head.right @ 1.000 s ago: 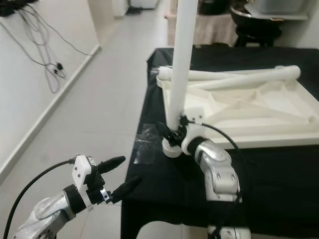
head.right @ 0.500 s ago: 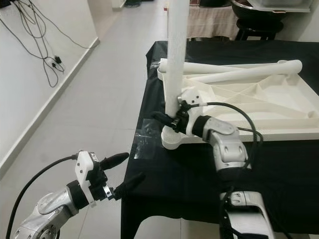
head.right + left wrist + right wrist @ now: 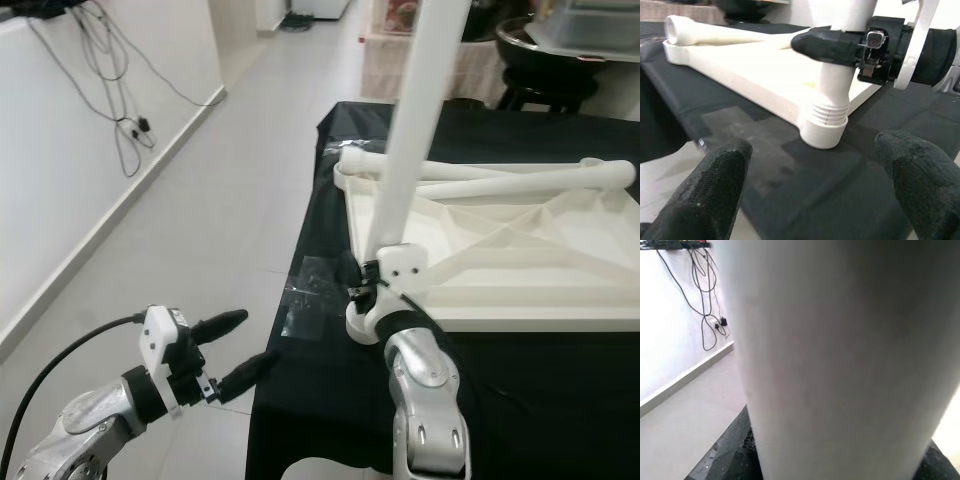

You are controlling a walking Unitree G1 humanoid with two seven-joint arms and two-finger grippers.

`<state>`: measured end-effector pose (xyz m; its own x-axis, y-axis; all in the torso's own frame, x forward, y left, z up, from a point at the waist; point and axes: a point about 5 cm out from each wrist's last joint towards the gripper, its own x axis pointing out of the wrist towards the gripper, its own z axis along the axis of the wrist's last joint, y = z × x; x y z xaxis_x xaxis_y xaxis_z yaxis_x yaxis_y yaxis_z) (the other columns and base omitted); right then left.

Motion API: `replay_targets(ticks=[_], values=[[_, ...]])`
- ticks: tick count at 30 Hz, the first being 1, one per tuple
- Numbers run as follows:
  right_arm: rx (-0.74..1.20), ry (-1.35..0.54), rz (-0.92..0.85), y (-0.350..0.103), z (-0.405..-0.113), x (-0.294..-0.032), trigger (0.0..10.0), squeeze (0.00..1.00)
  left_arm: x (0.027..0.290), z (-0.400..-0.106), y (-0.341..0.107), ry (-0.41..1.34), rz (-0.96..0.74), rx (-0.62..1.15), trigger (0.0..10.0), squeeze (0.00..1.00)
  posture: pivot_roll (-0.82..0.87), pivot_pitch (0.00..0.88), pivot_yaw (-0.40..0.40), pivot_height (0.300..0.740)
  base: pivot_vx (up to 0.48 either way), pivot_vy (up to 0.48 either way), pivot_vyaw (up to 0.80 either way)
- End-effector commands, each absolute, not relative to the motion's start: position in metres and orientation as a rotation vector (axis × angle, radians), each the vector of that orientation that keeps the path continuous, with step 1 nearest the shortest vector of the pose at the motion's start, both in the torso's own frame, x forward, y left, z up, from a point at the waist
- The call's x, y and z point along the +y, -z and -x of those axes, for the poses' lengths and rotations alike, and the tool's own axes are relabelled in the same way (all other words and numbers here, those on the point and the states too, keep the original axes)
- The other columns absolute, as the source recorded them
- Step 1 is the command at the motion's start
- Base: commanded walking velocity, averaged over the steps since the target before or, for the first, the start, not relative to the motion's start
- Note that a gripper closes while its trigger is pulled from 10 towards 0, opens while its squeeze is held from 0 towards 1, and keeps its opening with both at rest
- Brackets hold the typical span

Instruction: Building children table

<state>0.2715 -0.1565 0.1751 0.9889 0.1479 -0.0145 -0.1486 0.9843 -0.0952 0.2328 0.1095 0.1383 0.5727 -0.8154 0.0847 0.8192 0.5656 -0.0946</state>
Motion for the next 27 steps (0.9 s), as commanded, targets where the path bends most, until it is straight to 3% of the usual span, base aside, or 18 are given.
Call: replay_targets(ticks=[1,2,5,6,8,10,11,12,15,17,19,20,21,22,27], values=[[0.244,-0.131,0.088,-0.133,-0.269,-0.164,0.0,0.0,0.112,-0.234,-0.132,0.949,0.121,0.0,10.0,0.0,-0.01,0.156,0.051,0.74,0.0,0.0,0.0],[0.247,-0.138,0.093,-0.134,-0.274,-0.165,10.0,0.0,0.113,-0.234,-0.131,0.936,0.105,0.004,10.0,0.0,-0.01,0.149,0.053,0.74,0.0,0.0,0.0],[0.237,-0.177,0.094,-0.138,-0.28,-0.163,10.0,0.0,0.115,-0.235,-0.131,0.908,0.094,0.005,10.0,0.0,-0.01,0.146,0.058,0.74,0.0,0.0,0.0],[0.213,-0.208,0.064,-0.145,-0.285,-0.161,10.0,1.0,0.117,-0.235,-0.13,0.883,0.087,0.008,10.0,0.0,-0.01,0.14,0.06,0.74,0.0,0.0,0.0],[0.177,-0.25,0.041,-0.153,-0.291,-0.16,10.0,1.0,0.118,-0.235,-0.129,0.869,0.085,0.009,10.0,0.0,-0.01,0.139,0.061,0.74,0.0,0.0,0.0],[0.05,-0.432,-0.006,-0.182,-0.304,-0.153,10.0,1.0,0.118,-0.235,-0.128,0.872,0.083,0.018,10.0,0.0,0.0,0.129,0.066,0.74,0.0,0.0,0.0],[-0.003,-0.527,0.003,-0.195,-0.307,-0.15,10.0,0.78,0.117,-0.235,-0.127,0.878,0.083,0.022,10.0,0.0,0.0,0.125,0.067,0.74,0.0,0.0,0.0],[-0.039,-0.657,0.029,-0.207,-0.306,-0.145,10.0,0.0,0.117,-0.235,-0.127,0.884,0.08,0.023,10.0,0.0,0.0,0.123,0.067,0.74,0.0,0.0,0.0],[-0.053,-0.737,0.051,-0.212,-0.305,-0.143,10.0,0.0,0.116,-0.236,-0.127,0.888,0.078,0.024,10.0,0.0,0.0,0.12,0.067,0.74,0.0,0.0,0.0],[-0.048,-0.899,0.174,-0.216,-0.306,-0.144,10.0,0.0,0.115,-0.237,-0.126,0.882,0.057,0.019,10.0,0.0,0.01,0.11,0.068,0.74,0.0,0.0,0.0],[-0.048,-0.899,0.174,-0.216,-0.306,-0.144,10.0,0.0,0.115,-0.237,-0.126,0.882,0.057,0.019,10.0,0.0,0.01,0.11,0.068,0.74,0.0,0.0,0.0],[-0.025,-0.942,0.203,-0.214,-0.312,-0.148,10.0,0.0,0.115,-0.237,-0.126,0.866,0.041,0.009,3.4,0.0,0.01,0.107,0.068,0.74,0.0,0.0,0.0],[-0.025,-0.942,0.203,-0.214,-0.312,-0.148,10.0,0.0,0.115,-0.237,-0.126,0.866,0.041,0.009,3.4,0.0,0.01,0.107,0.068,0.74,0.0,0.0,0.0],[-0.006,-0.97,0.236,-0.213,-0.319,-0.152,10.0,0.0,0.115,-0.237,-0.126,0.852,0.032,0.005,0.0,0.0,0.02,0.102,0.065,0.74,0.0,0.0,0.0],[0.081,-1.068,0.286,-0.208,-0.341,-0.15,10.0,0.0,0.115,-0.237,-0.124,0.823,0.012,0.001,0.0,0.0,0.01,0.098,0.072,0.74,0.0,0.0,0.0]])
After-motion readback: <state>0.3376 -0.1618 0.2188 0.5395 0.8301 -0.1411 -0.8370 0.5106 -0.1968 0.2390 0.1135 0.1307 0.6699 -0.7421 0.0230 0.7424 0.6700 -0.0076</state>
